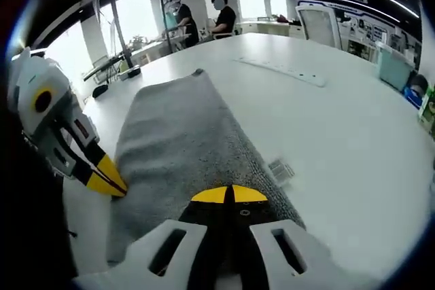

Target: Fold the towel on the table until its edges align and the towel forms a compact rectangular stack.

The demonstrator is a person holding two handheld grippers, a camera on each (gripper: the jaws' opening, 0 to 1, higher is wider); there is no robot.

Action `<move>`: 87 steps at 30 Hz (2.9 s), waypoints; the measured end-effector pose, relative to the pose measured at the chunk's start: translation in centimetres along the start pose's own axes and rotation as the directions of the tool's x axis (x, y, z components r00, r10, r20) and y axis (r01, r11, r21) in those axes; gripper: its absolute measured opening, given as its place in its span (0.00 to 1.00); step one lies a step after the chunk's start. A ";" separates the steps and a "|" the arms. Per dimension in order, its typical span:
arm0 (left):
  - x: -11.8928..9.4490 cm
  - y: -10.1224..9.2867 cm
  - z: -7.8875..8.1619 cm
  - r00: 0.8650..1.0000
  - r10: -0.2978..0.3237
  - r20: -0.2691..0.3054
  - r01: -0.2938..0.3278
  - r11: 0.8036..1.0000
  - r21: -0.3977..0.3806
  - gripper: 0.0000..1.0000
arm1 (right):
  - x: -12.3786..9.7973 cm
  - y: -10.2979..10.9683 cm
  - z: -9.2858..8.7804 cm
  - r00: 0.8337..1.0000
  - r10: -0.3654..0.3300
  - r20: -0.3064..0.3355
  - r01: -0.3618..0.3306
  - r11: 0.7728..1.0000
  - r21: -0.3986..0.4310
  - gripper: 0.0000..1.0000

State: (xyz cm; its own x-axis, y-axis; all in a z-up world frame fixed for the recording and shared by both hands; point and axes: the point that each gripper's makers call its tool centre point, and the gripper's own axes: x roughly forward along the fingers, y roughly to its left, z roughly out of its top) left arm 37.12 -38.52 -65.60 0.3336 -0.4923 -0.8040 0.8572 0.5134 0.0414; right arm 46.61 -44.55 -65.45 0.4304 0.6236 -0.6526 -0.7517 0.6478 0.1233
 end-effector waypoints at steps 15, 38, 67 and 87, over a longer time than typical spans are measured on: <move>-0.5 0.7 -0.8 0.999 0.030 -0.024 -0.030 1.000 0.006 0.01 | -0.6 0.9 -0.8 0.998 -0.022 -0.059 0.016 0.995 -0.101 0.00; -1.6 2.7 -2.4 0.962 0.209 -0.176 -0.141 0.932 0.335 0.01 | -1.9 3.6 -2.6 0.984 0.021 -0.178 -0.054 0.981 -0.185 0.00; -2.5 5.5 -3.7 0.970 0.211 -0.121 -0.200 0.975 0.098 0.01 | -2.5 7.3 -3.9 0.957 0.065 -0.282 -0.115 0.979 -0.166 0.00; -2.4 6.6 -3.8 0.973 0.201 -0.112 -0.195 0.979 0.065 0.01 | -2.7 9.5 -4.5 0.958 0.085 -0.274 -0.139 0.974 -0.181 0.00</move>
State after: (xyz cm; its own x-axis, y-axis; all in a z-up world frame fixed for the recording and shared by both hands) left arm 40.49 -31.28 -65.60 0.4531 -0.2974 -0.8404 0.7997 0.5522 0.2358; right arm 36.07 -42.07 -65.88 0.2113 0.5331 -0.8192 -0.8821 0.4651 0.0751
